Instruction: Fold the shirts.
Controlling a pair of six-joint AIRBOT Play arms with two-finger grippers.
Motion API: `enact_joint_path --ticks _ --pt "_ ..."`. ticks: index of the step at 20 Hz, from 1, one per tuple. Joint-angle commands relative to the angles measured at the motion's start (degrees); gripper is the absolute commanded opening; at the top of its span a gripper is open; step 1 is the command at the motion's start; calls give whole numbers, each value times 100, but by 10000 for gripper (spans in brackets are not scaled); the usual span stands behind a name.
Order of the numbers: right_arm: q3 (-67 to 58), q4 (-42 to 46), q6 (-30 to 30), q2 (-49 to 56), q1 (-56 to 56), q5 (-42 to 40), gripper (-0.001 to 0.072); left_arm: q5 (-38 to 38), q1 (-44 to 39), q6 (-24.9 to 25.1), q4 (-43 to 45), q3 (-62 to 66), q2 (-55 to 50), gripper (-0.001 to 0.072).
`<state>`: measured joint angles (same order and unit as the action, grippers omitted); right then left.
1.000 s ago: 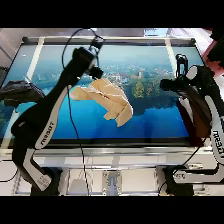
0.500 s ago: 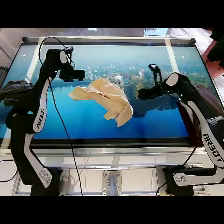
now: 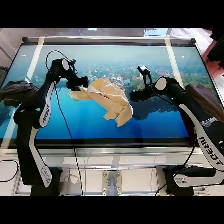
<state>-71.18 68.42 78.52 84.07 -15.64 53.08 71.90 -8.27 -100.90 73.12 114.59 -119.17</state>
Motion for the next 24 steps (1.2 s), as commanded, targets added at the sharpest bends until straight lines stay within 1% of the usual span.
enact_joint_path --ticks 1,2,4,5,6,7,9,11,13,15,17,18,19,20,21,22,23,24 --pt "0 42 133 0 -28 -35 340 -404 9 -146 -662 -2 -46 226" --pt "0 37 151 0 -28 7 340 -400 9 -120 -673 -2 -46 22" --pt "0 -2 258 0 -28 232 343 -291 9 -111 -662 -2 -46 10" --pt "0 -225 212 0 -31 415 354 -260 9 -109 -662 -2 -46 10" --pt "0 -511 20 0 -31 535 429 -243 9 -109 -662 -2 -46 10" --pt "0 -737 -208 -2 -31 555 451 -238 9 -109 -664 -2 -46 10" --pt "0 -922 -345 -2 -28 407 451 -190 9 -111 -667 -2 -46 10" --pt "0 -920 -343 -2 -31 393 451 -131 9 -109 -664 -2 -46 10" --pt "0 -979 -345 -2 -31 673 451 -127 9 -109 -664 -2 -46 11" --pt "2 -938 -337 0 -31 1128 444 -127 9 -109 -667 -2 -46 10" --pt "20 -623 -271 2 -101 1329 437 -114 7 -109 -667 -2 -46 10" --pt "68 -380 -133 31 -173 1237 362 -109 7 -109 -667 -2 -46 10" --pt "157 -223 -105 76 -251 1040 305 -109 9 -109 -667 -2 -46 10" --pt "260 -153 -37 157 -315 796 297 -105 7 -109 -667 -2 -46 10" --pt "356 -151 -33 269 -361 507 227 -92 9 -107 -667 0 -46 10" --pt "398 -157 -28 382 -367 260 100 -87 9 -46 -667 0 -44 10" --pt "398 -155 -9 463 -363 28 28 -74 9 72 -669 24 -39 10" --pt "398 -98 -11 466 -339 -186 27 -68 11 144 -667 92 -22 10"
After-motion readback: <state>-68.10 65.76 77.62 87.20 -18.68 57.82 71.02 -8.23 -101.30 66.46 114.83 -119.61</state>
